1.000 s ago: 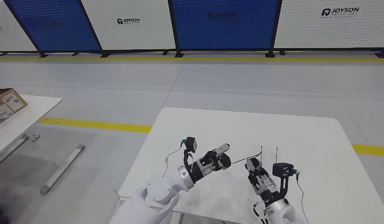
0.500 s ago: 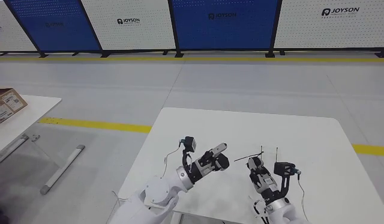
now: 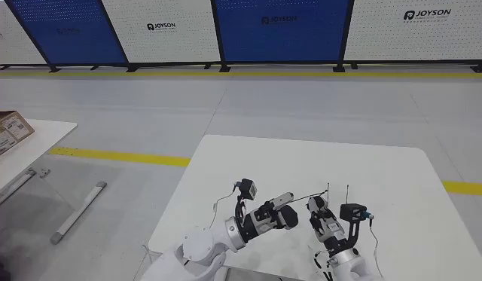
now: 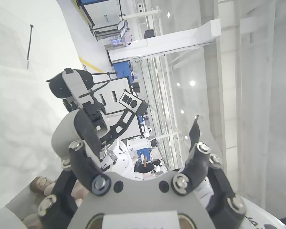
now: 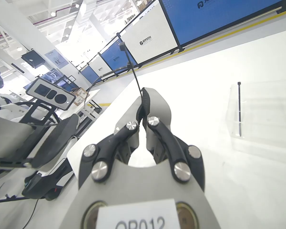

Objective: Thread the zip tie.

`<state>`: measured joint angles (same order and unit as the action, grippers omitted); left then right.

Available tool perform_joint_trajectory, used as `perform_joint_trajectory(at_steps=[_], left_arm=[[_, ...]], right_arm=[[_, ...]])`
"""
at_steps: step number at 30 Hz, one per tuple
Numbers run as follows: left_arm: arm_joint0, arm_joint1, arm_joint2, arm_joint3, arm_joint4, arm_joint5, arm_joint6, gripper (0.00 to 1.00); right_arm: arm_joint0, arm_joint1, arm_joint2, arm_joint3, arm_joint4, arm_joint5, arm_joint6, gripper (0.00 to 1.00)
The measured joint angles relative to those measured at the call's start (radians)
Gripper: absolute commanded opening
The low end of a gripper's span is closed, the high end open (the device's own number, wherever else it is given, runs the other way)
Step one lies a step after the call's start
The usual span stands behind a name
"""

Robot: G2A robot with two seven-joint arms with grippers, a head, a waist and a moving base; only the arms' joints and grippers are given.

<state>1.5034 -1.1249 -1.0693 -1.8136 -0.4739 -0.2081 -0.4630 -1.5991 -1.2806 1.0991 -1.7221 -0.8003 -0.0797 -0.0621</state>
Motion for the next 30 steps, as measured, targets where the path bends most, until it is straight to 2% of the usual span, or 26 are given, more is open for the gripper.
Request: perform_joint_trajectory(at_steps=[4, 7, 10, 16, 18, 21, 23, 26, 30], left_arm=[[-0.004, -0.003, -0.001, 0.001, 0.004, -0.007, 0.047, 1.0], [-0.023, -0.011, 0.004, 0.018, -0.04, 0.005, 0.093, 1.0], [-0.043, -0.014, 0.006, 0.042, -0.081, 0.024, 0.095, 1.0], [-0.042, -0.014, 0.007, 0.041, -0.08, 0.023, 0.093, 1.0], [-0.037, -0.016, 0.013, 0.032, -0.081, 0.003, 0.089, 1.0], [-0.006, -0.014, 0.017, 0.001, -0.063, -0.041, 0.069, 1.0], [0.029, -0.008, 0.01, -0.028, -0.046, -0.056, 0.043, 1.0], [0.075, -0.001, -0.006, -0.058, -0.023, -0.062, 0.025, 1.0], [0.105, 0.003, -0.015, -0.068, -0.035, -0.043, 0.036, 1.0]], right_arm=[[0.009, -0.004, -0.02, 0.011, -0.012, -0.013, 0.0, 0.0], [0.027, -0.009, -0.044, 0.023, -0.026, -0.008, -0.001, 0.0], [0.029, -0.01, -0.046, 0.024, -0.027, -0.006, -0.001, 0.0], [0.028, -0.01, -0.046, 0.024, -0.027, -0.006, -0.001, 0.0], [0.028, -0.01, -0.046, 0.024, -0.027, -0.006, -0.001, 0.0], [0.029, -0.01, -0.045, 0.024, -0.026, -0.006, -0.001, 0.0], [0.031, -0.011, -0.043, 0.028, -0.024, -0.003, -0.001, 0.0], [0.034, -0.012, -0.041, 0.031, -0.022, 0.0, -0.006, 0.0], [0.037, -0.015, -0.048, 0.029, -0.036, 0.003, -0.012, 0.0]])
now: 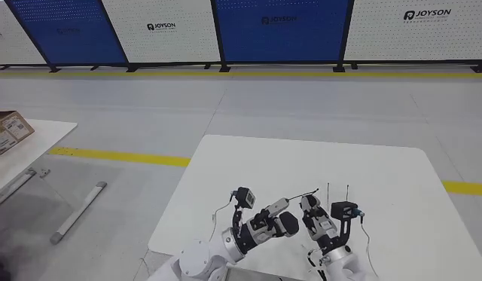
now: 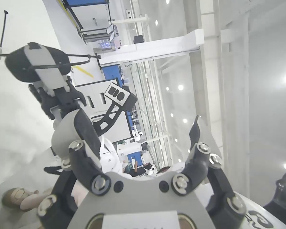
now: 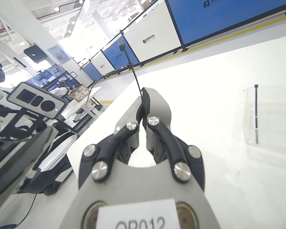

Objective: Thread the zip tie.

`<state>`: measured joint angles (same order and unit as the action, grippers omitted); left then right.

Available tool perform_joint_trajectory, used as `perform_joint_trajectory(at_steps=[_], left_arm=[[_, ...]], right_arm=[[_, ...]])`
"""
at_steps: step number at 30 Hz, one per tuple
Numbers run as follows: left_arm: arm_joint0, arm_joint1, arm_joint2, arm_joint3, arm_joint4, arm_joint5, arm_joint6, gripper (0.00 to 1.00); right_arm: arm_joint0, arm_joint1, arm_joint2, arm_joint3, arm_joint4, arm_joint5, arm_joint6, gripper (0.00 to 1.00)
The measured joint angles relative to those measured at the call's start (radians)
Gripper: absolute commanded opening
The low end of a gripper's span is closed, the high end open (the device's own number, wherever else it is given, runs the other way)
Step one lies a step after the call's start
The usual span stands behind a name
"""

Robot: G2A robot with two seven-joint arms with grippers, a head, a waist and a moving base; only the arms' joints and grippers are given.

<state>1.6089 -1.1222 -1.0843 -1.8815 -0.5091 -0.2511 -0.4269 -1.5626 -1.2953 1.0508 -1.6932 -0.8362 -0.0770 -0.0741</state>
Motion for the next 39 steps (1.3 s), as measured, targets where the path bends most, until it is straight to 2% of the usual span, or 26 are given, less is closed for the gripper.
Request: perform_joint_trajectory(at_steps=[5, 8, 13, 16, 20, 21, 33, 36, 37, 39], left_arm=[[-0.012, -0.003, -0.005, 0.027, -0.07, 0.016, 0.001, 1.0], [-0.016, -0.005, -0.009, 0.033, -0.092, 0.009, 0.019, 1.0], [-0.029, -0.007, -0.012, 0.047, -0.114, 0.023, 0.029, 1.0], [-0.049, -0.01, -0.007, 0.066, -0.112, 0.041, 0.038, 1.0], [-0.107, -0.022, 0.023, 0.085, -0.113, 0.069, 0.08, 1.0], [-0.11, -0.022, 0.025, 0.087, -0.113, 0.069, 0.083, 1.0], [-0.109, -0.023, 0.026, 0.085, -0.11, 0.068, 0.087, 1.0], [-0.109, -0.025, 0.03, 0.081, -0.098, 0.054, 0.094, 1.0], [-0.109, -0.025, 0.031, 0.081, -0.096, 0.05, 0.094, 0.93], [-0.108, -0.025, 0.029, 0.08, -0.089, 0.047, 0.097, 0.7]], right_arm=[[-0.003, -0.001, -0.004, -0.003, -0.009, -0.007, -0.001, 0.0], [-0.008, -0.001, 0.0, -0.006, -0.011, -0.014, -0.002, 0.0], [-0.014, -0.001, 0.0, -0.01, -0.022, -0.025, 0.005, 0.0], [-0.014, -0.001, -0.004, -0.011, -0.028, -0.029, 0.015, 0.0], [-0.013, -0.002, -0.007, -0.012, -0.031, -0.029, 0.026, 0.0], [-0.013, -0.002, -0.007, -0.012, -0.031, -0.029, 0.026, 0.0], [-0.013, -0.002, -0.007, -0.012, -0.031, -0.029, 0.026, 0.0], [-0.013, -0.002, -0.007, -0.012, -0.031, -0.029, 0.026, 0.0], [-0.013, -0.002, -0.007, -0.012, -0.031, -0.029, 0.026, 0.0], [-0.013, -0.002, -0.007, -0.012, -0.031, -0.029, 0.026, 0.0]])
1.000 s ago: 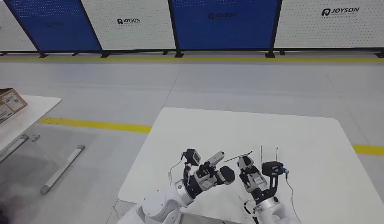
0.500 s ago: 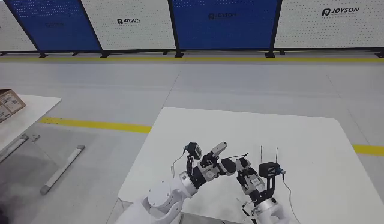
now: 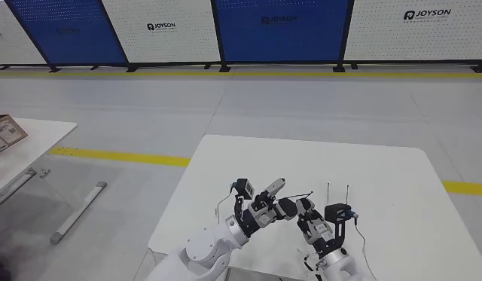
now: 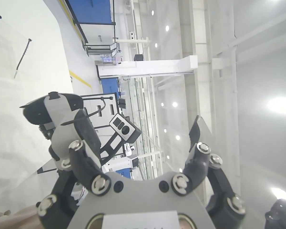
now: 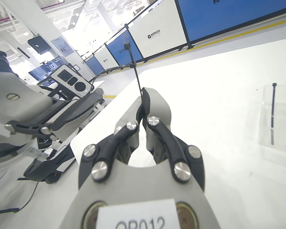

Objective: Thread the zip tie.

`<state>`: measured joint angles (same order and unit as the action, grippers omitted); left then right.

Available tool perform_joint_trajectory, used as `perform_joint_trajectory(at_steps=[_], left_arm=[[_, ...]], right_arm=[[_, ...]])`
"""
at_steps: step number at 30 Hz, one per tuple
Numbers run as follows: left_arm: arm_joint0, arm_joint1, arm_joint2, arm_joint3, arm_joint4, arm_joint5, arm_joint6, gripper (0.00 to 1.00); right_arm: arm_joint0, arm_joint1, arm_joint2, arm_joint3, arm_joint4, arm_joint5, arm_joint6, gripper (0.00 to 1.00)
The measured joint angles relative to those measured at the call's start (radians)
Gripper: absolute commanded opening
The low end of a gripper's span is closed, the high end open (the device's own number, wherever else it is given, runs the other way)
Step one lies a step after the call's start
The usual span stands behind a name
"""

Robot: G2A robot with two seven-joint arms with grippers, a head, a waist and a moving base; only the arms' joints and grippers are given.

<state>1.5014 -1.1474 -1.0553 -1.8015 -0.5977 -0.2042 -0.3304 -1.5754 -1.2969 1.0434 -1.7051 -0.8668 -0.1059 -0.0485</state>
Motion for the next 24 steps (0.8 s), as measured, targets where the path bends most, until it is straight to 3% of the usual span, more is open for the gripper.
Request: perform_joint_trajectory(at_steps=[1, 5, 10, 18, 24], left_arm=[[0.001, 0.0, -0.001, -0.001, 0.003, 0.0, 0.002, 0.54], [0.004, 0.0, -0.005, -0.018, 0.028, 0.022, 0.023, 0.31], [0.008, 0.001, -0.003, -0.036, 0.104, 0.062, 0.068, 0.18], [0.002, -0.003, 0.016, -0.042, 0.162, 0.096, 0.106, 0.1], [0.005, -0.006, 0.025, -0.033, 0.177, 0.098, 0.115, 0.13]], right_arm=[[0.0, 0.0, 0.0, 0.0, 0.0, 0.0, 0.0, 0.0], [0.0, 0.0, 0.0, 0.0, 0.0, 0.0, 0.0, 0.0], [0.0, 0.0, 0.0, 0.0, 0.0, 0.0, 0.0, 0.0], [0.0, 0.0, 0.0, 0.0, 0.0, 0.0, 0.0, 0.0], [0.0, 0.0, 0.0, 0.0, 0.0, 0.0, 0.0, 0.0]])
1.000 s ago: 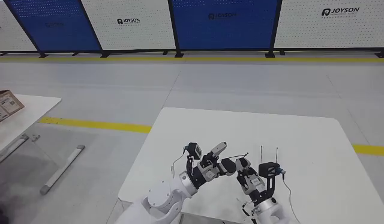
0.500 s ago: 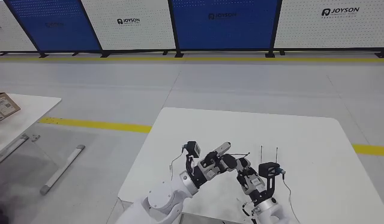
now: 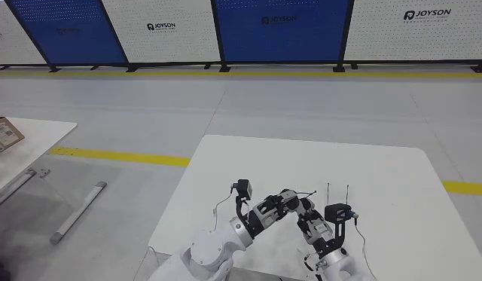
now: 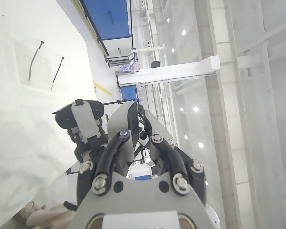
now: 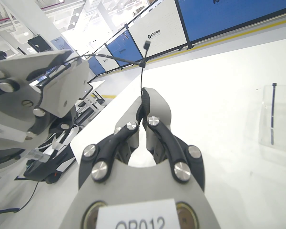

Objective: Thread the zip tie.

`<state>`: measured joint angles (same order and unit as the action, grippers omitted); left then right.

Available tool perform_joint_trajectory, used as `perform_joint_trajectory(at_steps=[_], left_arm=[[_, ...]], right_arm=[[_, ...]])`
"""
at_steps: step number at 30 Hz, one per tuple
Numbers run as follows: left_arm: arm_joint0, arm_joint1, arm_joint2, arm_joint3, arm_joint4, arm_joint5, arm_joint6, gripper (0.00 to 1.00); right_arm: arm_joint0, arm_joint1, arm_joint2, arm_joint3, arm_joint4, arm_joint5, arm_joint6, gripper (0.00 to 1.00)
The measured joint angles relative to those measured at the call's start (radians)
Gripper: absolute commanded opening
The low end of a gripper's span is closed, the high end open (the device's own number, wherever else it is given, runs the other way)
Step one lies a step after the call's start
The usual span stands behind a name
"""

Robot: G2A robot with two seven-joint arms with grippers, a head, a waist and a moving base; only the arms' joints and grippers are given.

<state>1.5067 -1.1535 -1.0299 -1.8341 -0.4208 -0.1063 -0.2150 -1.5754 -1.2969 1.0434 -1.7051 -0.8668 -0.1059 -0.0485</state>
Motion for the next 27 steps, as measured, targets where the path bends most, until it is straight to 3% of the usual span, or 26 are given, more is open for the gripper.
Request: perform_joint_trajectory(at_steps=[2, 7, 19, 27], left_arm=[[0.005, -0.001, 0.003, 0.002, 0.008, -0.006, 0.003, 0.05], [0.017, -0.002, 0.006, 0.0, 0.022, -0.017, 0.014, 0.0], [0.011, -0.005, 0.001, -0.003, 0.018, -0.004, 0.015, 0.0], [-0.004, -0.009, -0.009, 0.004, -0.008, -0.032, 0.01, 0.0]], right_arm=[[0.0, 0.0, 0.0, 0.0, 0.0, 0.0, 0.0, 0.0], [0.0, 0.0, 0.0, 0.0, 0.0, 0.0, 0.0, 0.0], [0.0, 0.0, 0.0, 0.0, 0.0, 0.0, 0.0, 0.0], [0.002, -0.001, 0.0, 0.003, -0.005, 0.005, 0.014, 0.0]])
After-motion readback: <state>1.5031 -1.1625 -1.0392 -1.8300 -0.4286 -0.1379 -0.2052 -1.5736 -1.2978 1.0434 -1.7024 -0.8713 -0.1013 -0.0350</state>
